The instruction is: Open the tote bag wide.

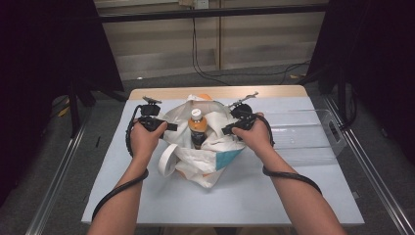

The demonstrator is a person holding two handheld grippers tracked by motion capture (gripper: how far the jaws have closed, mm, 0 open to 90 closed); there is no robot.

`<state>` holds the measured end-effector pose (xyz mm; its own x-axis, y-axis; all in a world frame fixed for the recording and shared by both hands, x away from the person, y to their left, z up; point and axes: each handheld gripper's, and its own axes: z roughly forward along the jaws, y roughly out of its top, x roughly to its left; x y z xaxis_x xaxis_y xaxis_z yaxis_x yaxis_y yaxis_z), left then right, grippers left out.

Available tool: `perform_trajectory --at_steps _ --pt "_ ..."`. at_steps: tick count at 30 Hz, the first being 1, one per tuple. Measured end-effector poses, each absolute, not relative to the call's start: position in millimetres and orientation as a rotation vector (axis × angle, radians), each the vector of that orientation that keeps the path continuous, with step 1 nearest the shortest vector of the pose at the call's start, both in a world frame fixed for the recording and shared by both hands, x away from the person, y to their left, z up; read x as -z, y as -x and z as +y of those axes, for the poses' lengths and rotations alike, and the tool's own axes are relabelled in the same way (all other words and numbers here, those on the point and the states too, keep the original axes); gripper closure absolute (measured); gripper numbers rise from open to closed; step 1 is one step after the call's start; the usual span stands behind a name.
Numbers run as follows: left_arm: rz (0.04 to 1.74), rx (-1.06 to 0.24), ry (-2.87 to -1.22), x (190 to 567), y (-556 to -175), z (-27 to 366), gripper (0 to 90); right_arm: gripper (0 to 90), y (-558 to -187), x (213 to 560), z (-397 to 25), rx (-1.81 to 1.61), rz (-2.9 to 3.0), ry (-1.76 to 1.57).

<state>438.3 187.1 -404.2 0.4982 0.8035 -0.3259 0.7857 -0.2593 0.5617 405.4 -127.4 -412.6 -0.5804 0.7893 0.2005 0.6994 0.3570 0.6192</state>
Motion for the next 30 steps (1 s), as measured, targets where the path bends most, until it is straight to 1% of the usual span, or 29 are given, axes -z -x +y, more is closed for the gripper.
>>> perform_trajectory --at_steps 5,11,20,30 --pt "1.292 -0.046 -2.054 397 -433 189 63.3 66.5 -403 406 -124 -1.035 2.475 -1.353" --pt "1.286 -0.059 -2.052 388 -427 194 56.7 57.9 -400 399 -119 -1.044 2.480 -1.331" --pt "1.303 -0.108 -2.048 383 -418 205 48.0 48.5 -399 391 -114 -1.050 2.503 -1.305" --pt "1.320 -0.157 -2.022 380 -410 213 33.0 40.4 -398 386 -104 -1.055 2.537 -1.289"
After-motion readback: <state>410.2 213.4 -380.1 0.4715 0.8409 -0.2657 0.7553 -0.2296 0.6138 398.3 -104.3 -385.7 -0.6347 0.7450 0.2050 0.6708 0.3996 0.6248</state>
